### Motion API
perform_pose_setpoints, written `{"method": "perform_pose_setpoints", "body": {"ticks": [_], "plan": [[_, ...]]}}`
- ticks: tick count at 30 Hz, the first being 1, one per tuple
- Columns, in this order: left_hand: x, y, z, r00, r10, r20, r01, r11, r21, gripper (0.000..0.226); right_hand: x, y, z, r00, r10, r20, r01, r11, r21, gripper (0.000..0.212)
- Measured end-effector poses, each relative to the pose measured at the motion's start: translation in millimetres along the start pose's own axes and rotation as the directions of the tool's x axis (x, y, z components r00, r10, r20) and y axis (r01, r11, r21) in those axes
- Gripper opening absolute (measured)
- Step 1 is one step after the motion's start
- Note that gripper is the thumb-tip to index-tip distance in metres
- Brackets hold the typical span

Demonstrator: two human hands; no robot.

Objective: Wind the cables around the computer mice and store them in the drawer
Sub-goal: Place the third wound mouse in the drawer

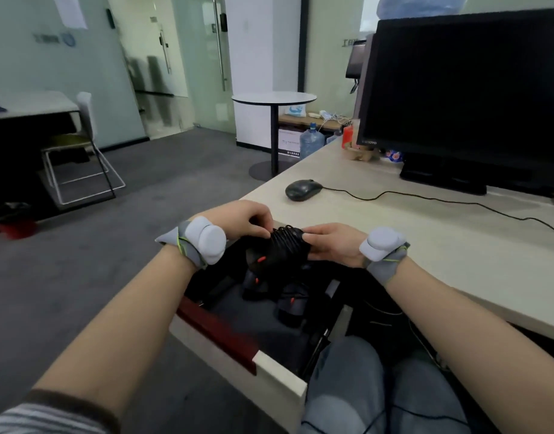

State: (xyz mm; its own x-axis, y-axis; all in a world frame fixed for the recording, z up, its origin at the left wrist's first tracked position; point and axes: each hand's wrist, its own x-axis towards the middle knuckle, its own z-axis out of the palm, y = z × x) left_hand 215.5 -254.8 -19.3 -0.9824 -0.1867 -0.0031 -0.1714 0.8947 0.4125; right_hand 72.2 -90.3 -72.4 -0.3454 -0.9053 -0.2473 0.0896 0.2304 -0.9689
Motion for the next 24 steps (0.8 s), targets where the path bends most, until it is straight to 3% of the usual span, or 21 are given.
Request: {"method": "perform_pose_setpoints", "body": {"ticks": [3, 8, 13, 18, 24], "plan": [[-8, -17, 11, 1.0, -0.01, -0.016, 0.011, 0.999, 0.038, 0.011, 3, 15, 14, 0.999, 0.044, 0.011, -0.045, 0.999, 0.03, 0.035], [-16, -31, 30, 0.982, -0.171, -0.085, 0.179, 0.979, 0.093, 0.023, 5, 29, 28, 0.995, 0.096, -0.001, -0.096, 0.995, 0.037, 0.033], [-20, -35, 44, 0.974, -0.227, 0.025, 0.226, 0.973, 0.056, 0.034, 8, 40, 42, 0.988, 0.135, -0.078, -0.129, 0.988, 0.083, 0.025], [-29, -41, 56, 0.945, -0.31, 0.104, 0.308, 0.951, 0.033, 0.028, 15, 53, 59, 0.971, 0.179, -0.159, -0.156, 0.976, 0.152, 0.017], [-26, -45, 71, 0.834, -0.504, 0.224, 0.521, 0.853, -0.023, 0.032, 26, 68, 81, 0.959, 0.229, -0.167, -0.204, 0.967, 0.154, 0.019]]}}
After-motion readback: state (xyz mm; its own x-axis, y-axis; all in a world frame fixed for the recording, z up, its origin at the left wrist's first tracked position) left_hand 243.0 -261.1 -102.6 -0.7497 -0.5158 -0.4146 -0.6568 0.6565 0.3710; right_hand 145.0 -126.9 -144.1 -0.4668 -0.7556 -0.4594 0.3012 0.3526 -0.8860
